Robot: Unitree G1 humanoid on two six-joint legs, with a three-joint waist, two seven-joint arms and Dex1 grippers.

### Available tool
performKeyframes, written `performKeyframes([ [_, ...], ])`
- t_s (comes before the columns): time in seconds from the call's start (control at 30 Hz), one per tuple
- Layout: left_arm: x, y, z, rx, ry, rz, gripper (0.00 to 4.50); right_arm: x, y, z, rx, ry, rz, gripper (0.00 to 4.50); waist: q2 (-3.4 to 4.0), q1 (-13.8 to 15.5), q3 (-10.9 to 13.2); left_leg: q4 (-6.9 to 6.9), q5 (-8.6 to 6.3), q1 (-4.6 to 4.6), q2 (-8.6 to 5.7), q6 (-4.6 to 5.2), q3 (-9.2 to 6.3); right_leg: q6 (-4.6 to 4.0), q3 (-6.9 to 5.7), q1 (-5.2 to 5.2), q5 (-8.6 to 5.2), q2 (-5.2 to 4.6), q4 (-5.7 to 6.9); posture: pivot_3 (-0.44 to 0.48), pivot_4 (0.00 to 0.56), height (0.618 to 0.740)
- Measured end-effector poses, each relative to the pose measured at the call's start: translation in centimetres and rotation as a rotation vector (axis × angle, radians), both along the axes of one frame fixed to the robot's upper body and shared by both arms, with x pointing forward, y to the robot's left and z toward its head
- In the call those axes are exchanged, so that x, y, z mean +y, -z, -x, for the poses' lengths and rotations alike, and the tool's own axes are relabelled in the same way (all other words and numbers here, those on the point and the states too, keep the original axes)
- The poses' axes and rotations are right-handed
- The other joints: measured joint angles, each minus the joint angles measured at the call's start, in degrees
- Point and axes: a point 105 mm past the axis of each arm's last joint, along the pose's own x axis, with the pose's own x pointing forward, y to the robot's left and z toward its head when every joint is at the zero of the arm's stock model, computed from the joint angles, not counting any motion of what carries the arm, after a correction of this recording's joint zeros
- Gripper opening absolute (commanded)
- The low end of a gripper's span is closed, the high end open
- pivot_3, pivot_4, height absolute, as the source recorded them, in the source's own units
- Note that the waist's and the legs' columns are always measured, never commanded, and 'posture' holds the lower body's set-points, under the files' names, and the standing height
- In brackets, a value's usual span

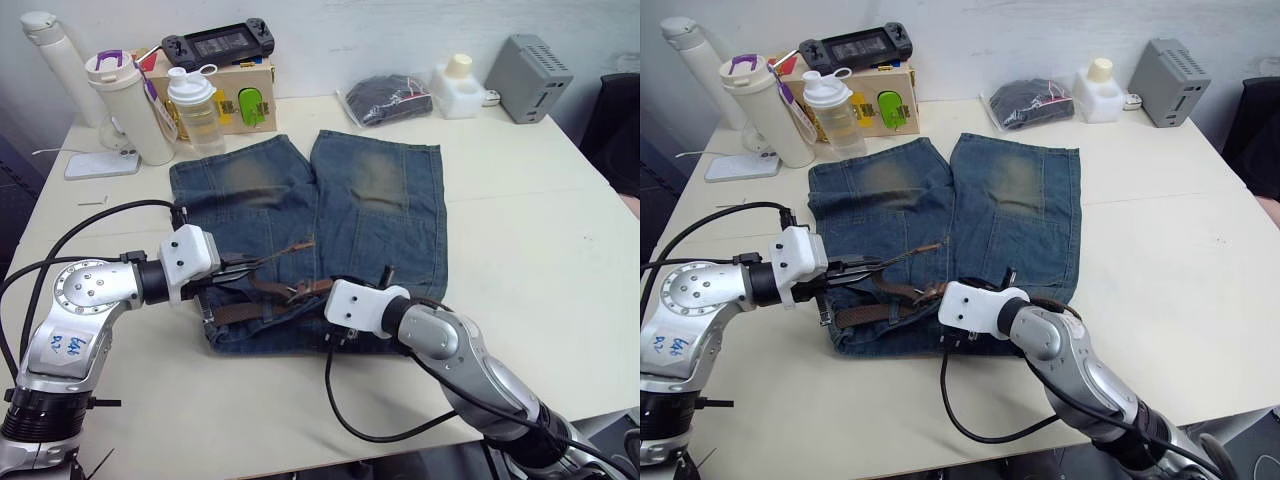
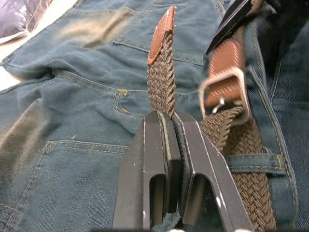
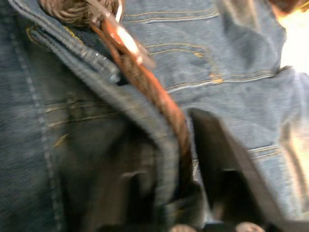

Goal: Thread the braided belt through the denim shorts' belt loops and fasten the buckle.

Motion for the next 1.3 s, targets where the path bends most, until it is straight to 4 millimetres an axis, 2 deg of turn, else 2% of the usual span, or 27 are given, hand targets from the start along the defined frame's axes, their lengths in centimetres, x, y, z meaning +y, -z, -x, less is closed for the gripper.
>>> performKeyframes([
  [0.13, 0.4, 0.6, -0.3, 0.011, -0.015, -0.026, 0.0, 0.7, -0.7, 0.0, -0.073, -0.047, 0.04, 0.03, 0.0, -0.07, 0.0, -0.01, 0.0, 0.0, 0.01, 0.0, 0.01, 0.0, 0.0, -0.02, 0.0, 0.03, 0.01, 0.0, 0.15, 0.69],
  [0.3, 0.6, 0.8, -0.3, 0.007, -0.019, -0.045, 0.0, 0.8, -0.3, -0.2, -0.079, -0.054, 0.074, 0.03, 0.0, -0.03, 0.0, 0.02, 0.0, 0.0, 0.0, 0.01, 0.03, 0.0, 0.0, -0.01, 0.0, 0.02, 0.04, 0.0, 0.15, 0.69],
  [0.43, 0.7, 0.8, -0.2, 0.005, -0.006, -0.052, 0.0, 0.9, 0.2, -0.2, -0.027, -0.048, 0.067, 0.03, -0.01, -0.1, 0.0, 0.02, 0.01, 0.0, 0.01, 0.01, 0.03, 0.0, 0.0, -0.02, 0.0, 0.02, 0.06, 0.0, 0.15, 0.69],
  [0.73, 2.4, 2.5, 0.5, 0.063, -0.024, -0.131, 0.0, 0.7, 1.0, -0.7, 0.088, 0.007, 0.018, 0.03, -0.03, -0.06, -0.02, 0.06, 0.01, 0.0, -0.01, 0.02, 0.03, 0.0, 0.01, -0.01, 0.0, 0.01, 0.1, 0.0, 0.15, 0.69],
  [0.97, 2.7, 3.6, 1.1, 0.095, -0.017, -0.152, 0.0, 0.7, 1.1, -0.7, 0.107, 0.02, 0.01, 0.03, -0.03, -0.08, -0.02, 0.06, 0.01, 0.0, -0.01, 0.01, 0.03, 0.0, 0.0, -0.02, 0.0, 0.02, 0.12, 0.0, 0.15, 0.69],
  [1.3, 2.7, 3.5, 1.1, 0.086, -0.007, -0.165, 0.0, 0.7, 1.0, -0.7, 0.095, 0.022, 0.014, 0.03, -0.03, -0.08, -0.02, 0.06, 0.01, 0.0, -0.01, 0.02, 0.03, 0.0, 0.0, -0.03, 0.0, 0.04, 0.13, 0.0, 0.15, 0.69],
])
